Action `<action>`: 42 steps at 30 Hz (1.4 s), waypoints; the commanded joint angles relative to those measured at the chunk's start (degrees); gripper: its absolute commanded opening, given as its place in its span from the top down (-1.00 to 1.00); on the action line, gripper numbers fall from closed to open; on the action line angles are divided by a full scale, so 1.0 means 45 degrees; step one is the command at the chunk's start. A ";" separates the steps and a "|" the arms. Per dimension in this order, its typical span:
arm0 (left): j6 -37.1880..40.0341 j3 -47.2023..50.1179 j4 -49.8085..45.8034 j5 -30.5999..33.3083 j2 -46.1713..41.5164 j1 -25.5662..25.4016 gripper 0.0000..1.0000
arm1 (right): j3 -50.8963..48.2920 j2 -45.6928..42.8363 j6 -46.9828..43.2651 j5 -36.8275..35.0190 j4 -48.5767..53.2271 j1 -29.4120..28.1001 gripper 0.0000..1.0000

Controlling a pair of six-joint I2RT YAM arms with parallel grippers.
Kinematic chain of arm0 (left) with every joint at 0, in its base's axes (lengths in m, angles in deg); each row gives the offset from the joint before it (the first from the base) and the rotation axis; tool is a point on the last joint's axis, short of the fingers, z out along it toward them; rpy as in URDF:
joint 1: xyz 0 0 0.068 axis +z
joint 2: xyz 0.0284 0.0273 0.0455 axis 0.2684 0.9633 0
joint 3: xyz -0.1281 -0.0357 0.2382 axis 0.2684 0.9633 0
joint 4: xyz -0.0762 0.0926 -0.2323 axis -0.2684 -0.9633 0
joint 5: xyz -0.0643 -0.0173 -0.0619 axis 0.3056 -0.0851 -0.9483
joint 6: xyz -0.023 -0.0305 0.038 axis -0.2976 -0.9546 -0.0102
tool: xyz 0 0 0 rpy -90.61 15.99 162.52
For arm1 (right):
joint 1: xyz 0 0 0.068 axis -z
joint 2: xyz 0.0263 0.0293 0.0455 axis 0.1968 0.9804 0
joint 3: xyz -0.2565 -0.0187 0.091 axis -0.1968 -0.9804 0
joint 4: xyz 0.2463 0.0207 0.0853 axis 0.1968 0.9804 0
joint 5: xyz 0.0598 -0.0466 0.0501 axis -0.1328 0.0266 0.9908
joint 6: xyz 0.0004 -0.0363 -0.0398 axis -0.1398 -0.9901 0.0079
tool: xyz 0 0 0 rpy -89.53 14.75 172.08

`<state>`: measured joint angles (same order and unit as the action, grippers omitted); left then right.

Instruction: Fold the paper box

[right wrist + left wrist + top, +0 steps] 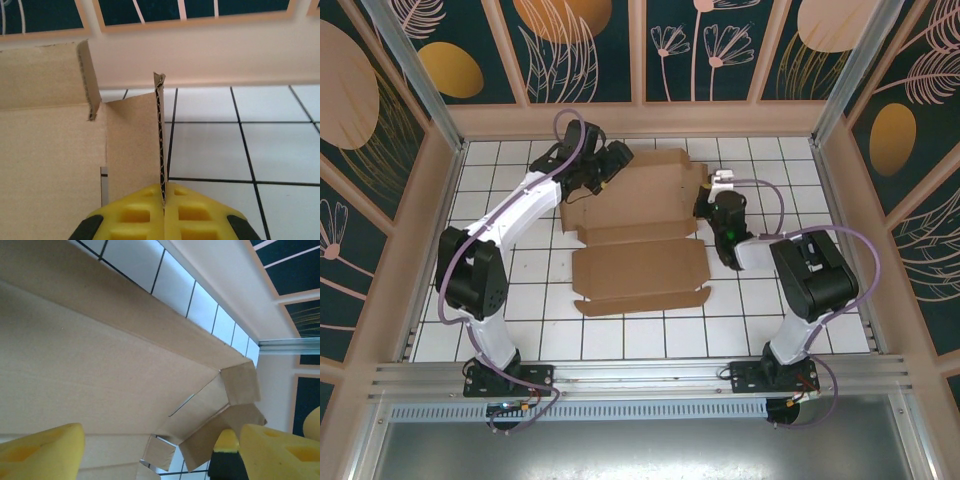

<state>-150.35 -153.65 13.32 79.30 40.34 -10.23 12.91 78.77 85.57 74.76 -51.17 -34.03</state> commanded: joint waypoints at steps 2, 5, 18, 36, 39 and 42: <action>-0.1799 -0.0495 -0.0704 -0.0168 0.0420 0.0355 -0.73 | -0.0699 -0.0384 -0.1015 -0.1027 -0.4029 -0.0552 1.00; -0.2324 -0.0579 -0.0633 -0.0149 0.0549 0.0584 -0.80 | -0.1105 -0.0310 -0.1484 -0.1161 -0.4983 -0.0793 1.00; -0.3556 0.0147 0.1236 -0.0199 0.0450 0.1494 -0.60 | -0.1918 -0.0412 -0.1592 -0.1043 -0.6090 -0.0976 1.00; -0.4466 0.0785 0.3416 -0.1114 0.0755 0.1402 0.38 | -0.1583 0.0056 -0.1006 -0.1023 -0.5659 -0.1288 1.00; -0.4587 0.0932 0.3651 -0.1250 0.0750 0.1414 0.54 | -0.1504 0.0154 -0.0845 -0.1035 -0.5491 -0.1313 1.00; -0.4571 0.1081 0.3722 -0.1275 0.0666 0.1406 0.65 | -0.1495 0.0155 -0.0838 -0.0962 -0.5319 -0.1357 1.00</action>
<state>-170.44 -149.93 27.86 74.77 42.96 -3.57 4.84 78.88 80.61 71.26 -74.25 -39.53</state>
